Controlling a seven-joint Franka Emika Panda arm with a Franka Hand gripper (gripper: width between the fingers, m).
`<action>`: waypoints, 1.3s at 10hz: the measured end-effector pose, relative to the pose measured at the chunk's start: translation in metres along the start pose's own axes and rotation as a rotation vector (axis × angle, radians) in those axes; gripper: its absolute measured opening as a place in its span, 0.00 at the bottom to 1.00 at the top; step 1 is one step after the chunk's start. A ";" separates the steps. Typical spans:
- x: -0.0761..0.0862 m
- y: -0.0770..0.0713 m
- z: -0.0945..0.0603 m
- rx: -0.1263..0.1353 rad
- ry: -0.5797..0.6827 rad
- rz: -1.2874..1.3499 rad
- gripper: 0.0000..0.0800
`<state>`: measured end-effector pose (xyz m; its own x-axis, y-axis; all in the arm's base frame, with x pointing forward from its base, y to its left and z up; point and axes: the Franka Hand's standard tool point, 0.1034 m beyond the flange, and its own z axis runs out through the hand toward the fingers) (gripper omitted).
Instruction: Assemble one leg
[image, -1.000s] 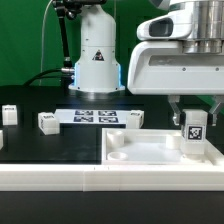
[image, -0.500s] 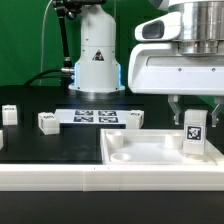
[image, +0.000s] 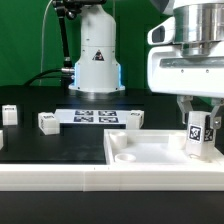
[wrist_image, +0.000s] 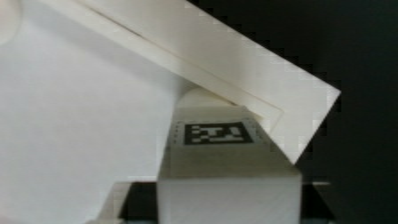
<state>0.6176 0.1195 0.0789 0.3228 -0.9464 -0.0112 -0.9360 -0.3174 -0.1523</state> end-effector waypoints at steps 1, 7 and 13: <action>0.001 0.000 0.000 0.002 -0.014 0.141 0.37; 0.006 0.002 -0.001 -0.003 -0.043 0.260 0.64; 0.002 -0.002 0.002 -0.004 -0.055 -0.324 0.81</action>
Offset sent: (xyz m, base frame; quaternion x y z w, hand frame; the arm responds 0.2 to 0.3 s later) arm 0.0034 -0.0167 0.0030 -0.0294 -0.0214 0.0971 0.9946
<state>0.6205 0.1182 0.0774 0.6106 -0.7918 -0.0162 -0.7841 -0.6016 -0.1524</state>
